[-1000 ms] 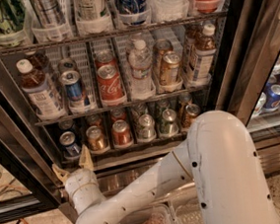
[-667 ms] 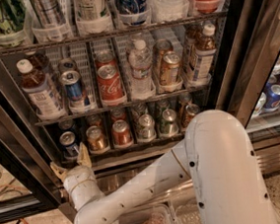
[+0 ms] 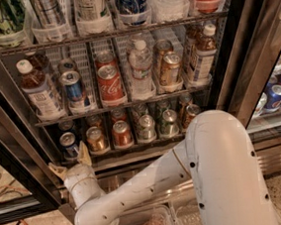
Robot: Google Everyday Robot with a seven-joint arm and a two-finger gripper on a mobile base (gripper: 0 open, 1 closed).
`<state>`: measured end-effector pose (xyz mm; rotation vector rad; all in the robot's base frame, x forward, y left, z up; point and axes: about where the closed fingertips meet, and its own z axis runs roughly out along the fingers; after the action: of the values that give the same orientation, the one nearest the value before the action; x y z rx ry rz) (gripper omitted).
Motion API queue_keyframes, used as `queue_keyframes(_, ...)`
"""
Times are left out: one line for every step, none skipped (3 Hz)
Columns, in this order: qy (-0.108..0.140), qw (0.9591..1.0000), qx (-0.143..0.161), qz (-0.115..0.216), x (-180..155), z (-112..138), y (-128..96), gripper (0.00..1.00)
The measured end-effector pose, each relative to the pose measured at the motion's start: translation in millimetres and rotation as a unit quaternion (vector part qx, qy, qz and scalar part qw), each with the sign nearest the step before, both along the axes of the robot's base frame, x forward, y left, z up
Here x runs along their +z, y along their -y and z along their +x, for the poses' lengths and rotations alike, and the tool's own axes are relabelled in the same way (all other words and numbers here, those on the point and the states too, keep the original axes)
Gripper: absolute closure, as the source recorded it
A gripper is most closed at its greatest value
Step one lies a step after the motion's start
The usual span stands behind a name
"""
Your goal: Pick pepsi can from bottom shelf of fridge
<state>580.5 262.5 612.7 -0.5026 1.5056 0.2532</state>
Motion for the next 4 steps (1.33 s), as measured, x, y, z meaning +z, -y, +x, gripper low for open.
queue_keyframes(-0.001,1.0000,0.000,0.002,-0.8,1.9,0.1,0.29)
queue_keyframes(-0.001,1.0000,-0.001,0.003,-1.2,0.2,0.9,0.47)
queue_keyframes(-0.001,1.0000,-0.001,0.003,-1.2,-4.5,1.5,0.52)
queue_keyframes(-0.010,0.9997,-0.021,0.011,-10.1,34.8,14.6,0.48)
